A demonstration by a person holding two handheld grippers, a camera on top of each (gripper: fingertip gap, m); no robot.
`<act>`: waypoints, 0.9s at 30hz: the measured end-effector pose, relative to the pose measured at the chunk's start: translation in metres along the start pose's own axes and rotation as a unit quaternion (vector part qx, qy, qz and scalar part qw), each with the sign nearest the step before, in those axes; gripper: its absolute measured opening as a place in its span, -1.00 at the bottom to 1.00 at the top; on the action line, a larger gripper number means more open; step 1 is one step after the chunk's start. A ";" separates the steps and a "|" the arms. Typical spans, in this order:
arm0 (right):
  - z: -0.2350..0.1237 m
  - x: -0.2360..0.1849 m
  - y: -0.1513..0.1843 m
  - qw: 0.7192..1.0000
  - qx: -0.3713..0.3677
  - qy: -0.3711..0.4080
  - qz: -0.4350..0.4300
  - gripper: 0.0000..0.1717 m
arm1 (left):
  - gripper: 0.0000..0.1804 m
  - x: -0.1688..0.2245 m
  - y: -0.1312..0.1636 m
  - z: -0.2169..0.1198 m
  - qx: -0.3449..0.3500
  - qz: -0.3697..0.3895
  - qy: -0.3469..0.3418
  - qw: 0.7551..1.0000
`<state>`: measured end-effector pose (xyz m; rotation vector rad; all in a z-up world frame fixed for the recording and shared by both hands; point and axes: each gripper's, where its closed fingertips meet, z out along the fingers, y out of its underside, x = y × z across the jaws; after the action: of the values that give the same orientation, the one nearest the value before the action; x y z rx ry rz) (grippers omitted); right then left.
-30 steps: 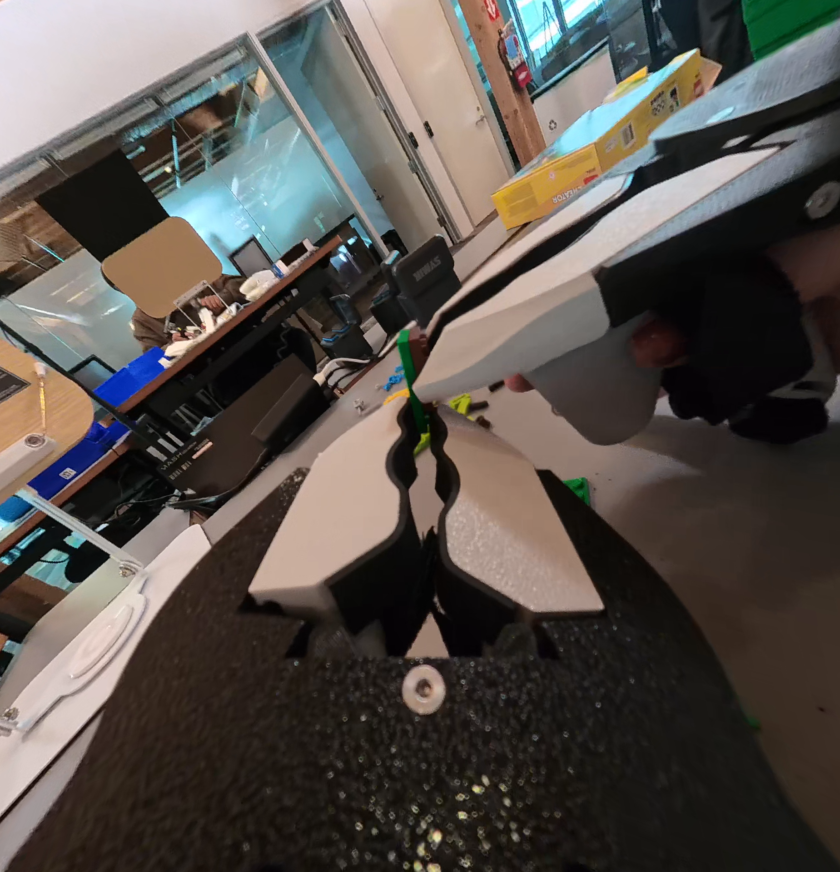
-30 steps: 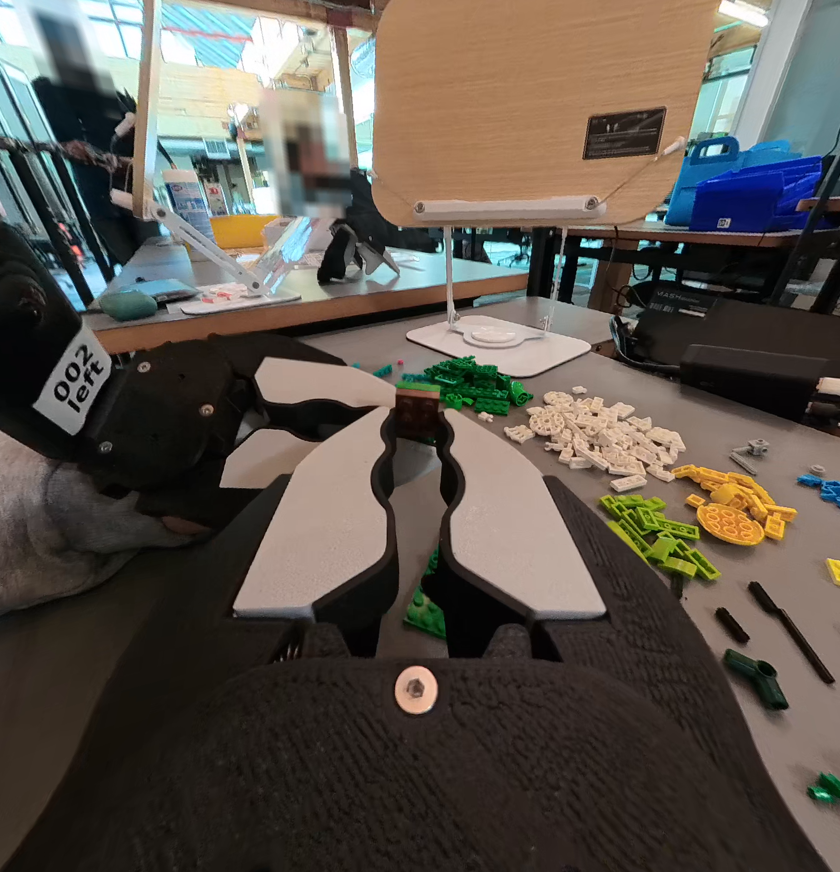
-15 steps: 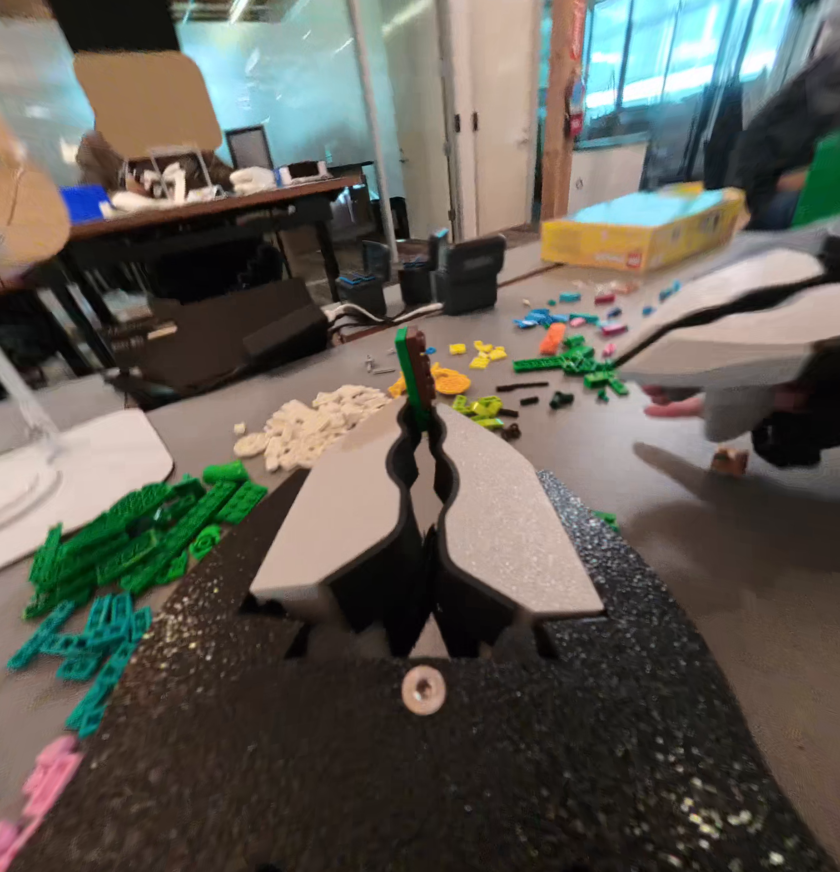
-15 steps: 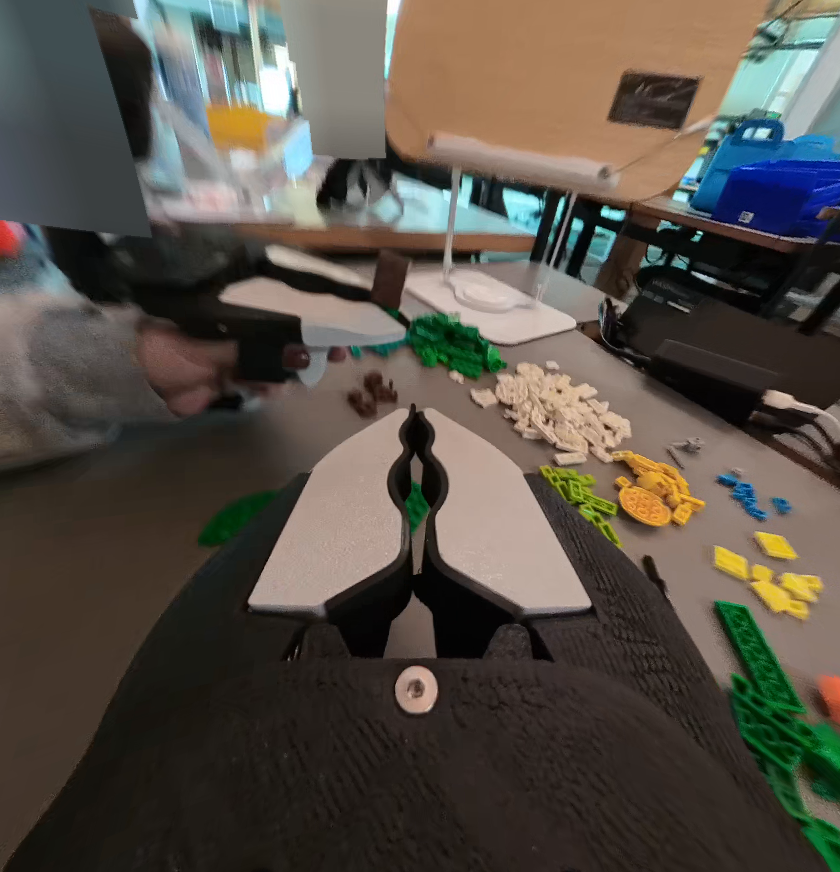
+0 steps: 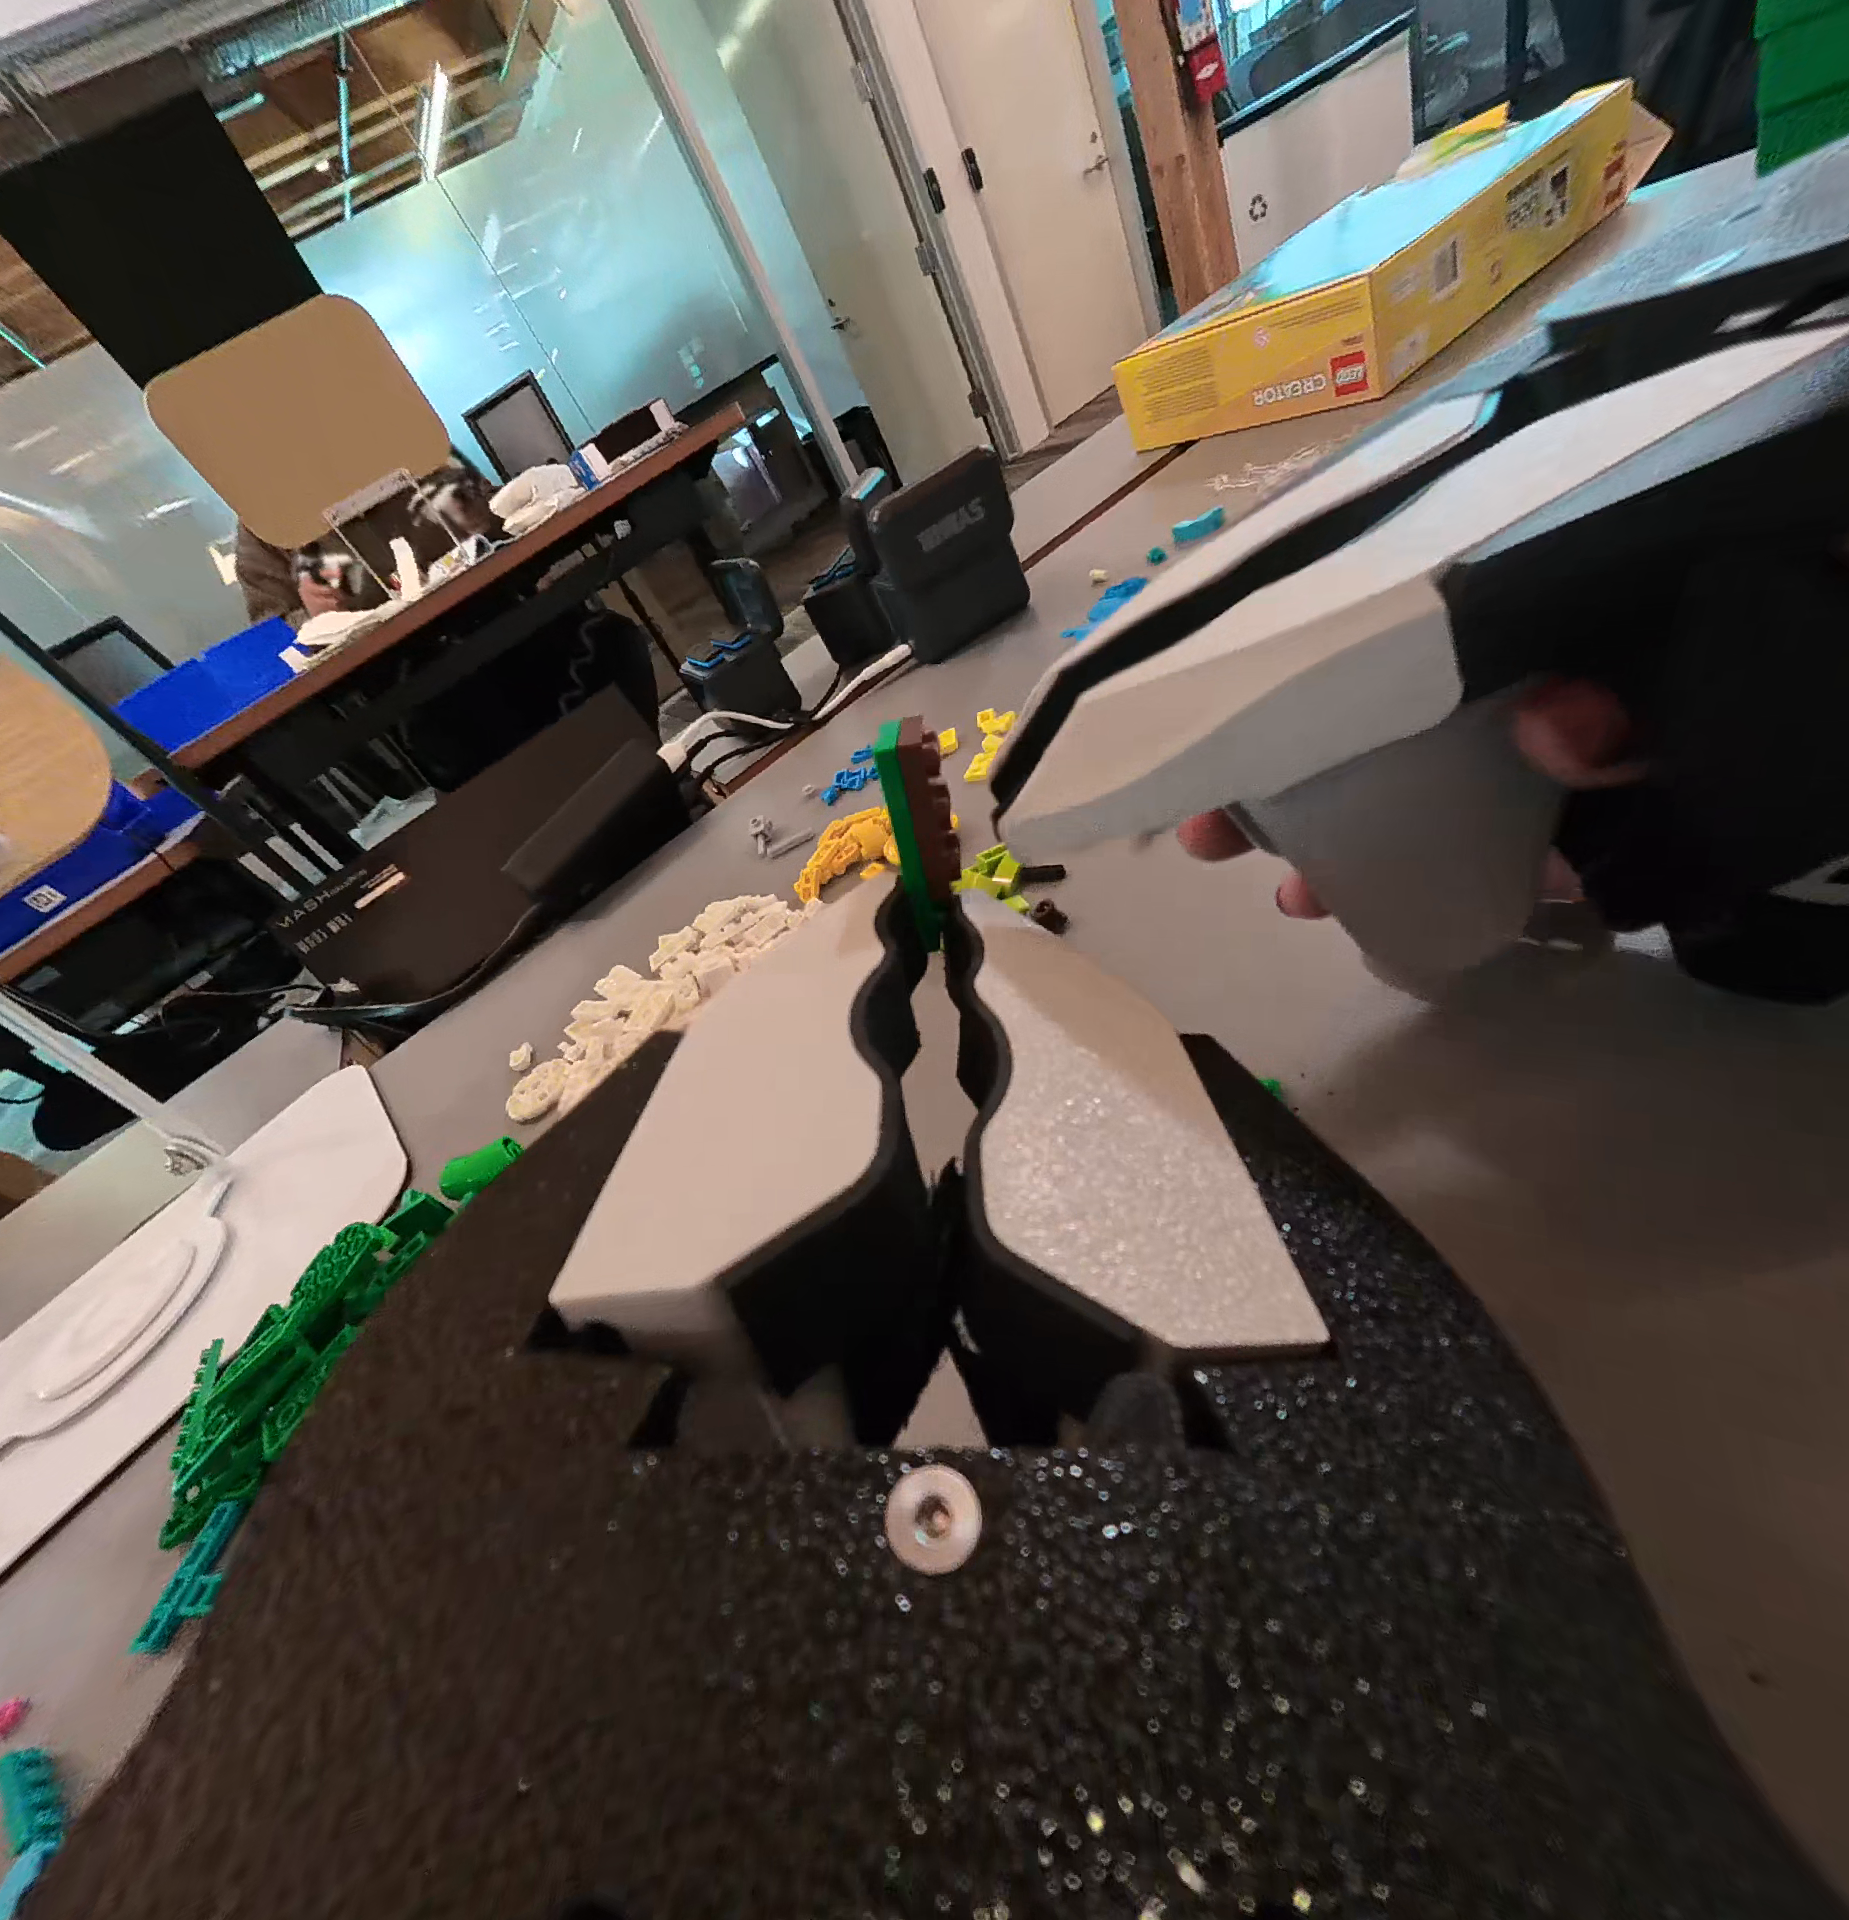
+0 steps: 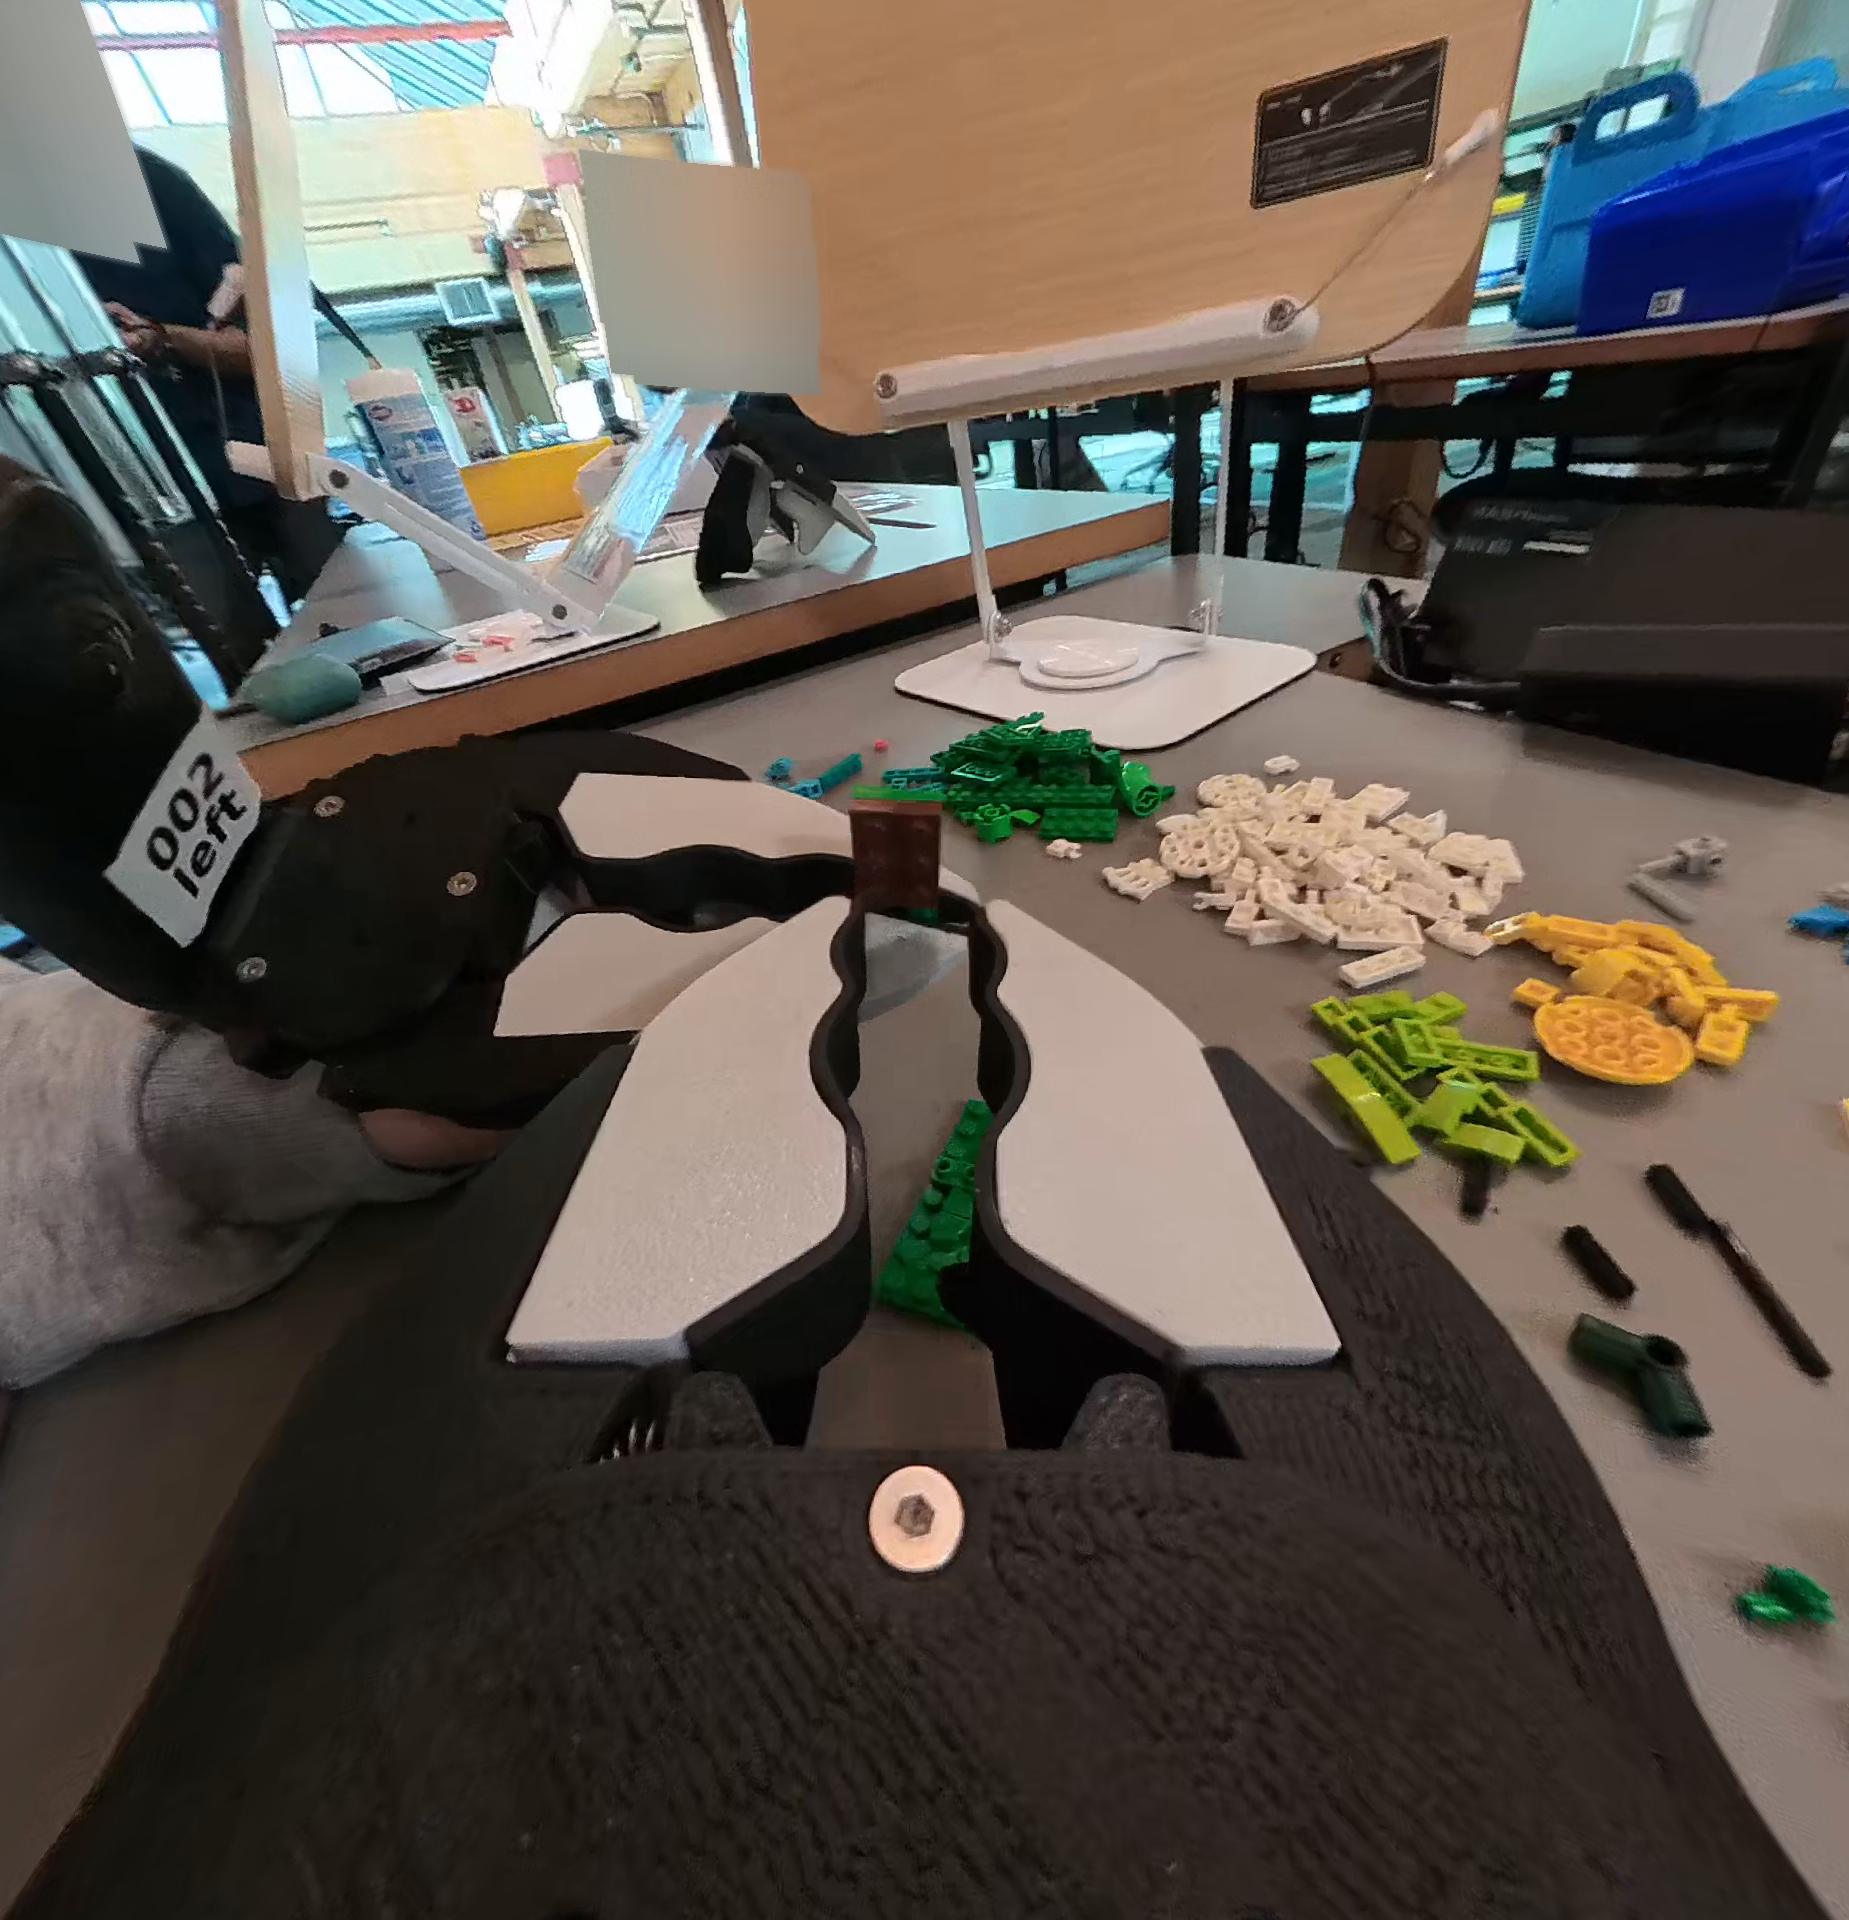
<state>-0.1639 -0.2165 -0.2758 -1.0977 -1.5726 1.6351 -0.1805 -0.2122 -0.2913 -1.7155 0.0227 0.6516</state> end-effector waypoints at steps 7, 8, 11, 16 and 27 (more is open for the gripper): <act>0.004 -0.005 0.003 1.000 0.003 -0.010 0.009 -0.84 | -0.96 0.005 -0.005 0.000 0.002 0.035 -0.008 0.999; 0.004 -0.005 0.002 1.000 0.004 -0.010 0.011 -0.84 | -0.96 0.005 -0.005 0.000 0.002 0.038 -0.010 0.999; 0.004 -0.005 0.002 1.000 0.008 -0.011 0.019 -0.83 | -0.96 0.004 -0.005 -0.001 0.000 0.053 -0.018 0.998; 0.004 -0.006 0.001 0.999 0.018 -0.014 0.029 -0.78 | -0.96 0.005 -0.007 -0.001 0.003 0.051 -0.017 0.999; 0.001 -0.005 0.009 0.999 -0.037 -0.023 0.020 -0.82 | -0.96 0.019 -0.001 0.000 -0.012 0.042 0.033 0.998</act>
<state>-0.1616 -0.2228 -0.2844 -1.1434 -1.6626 1.6502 -0.1635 -0.2057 -0.2984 -1.7663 0.1343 0.6604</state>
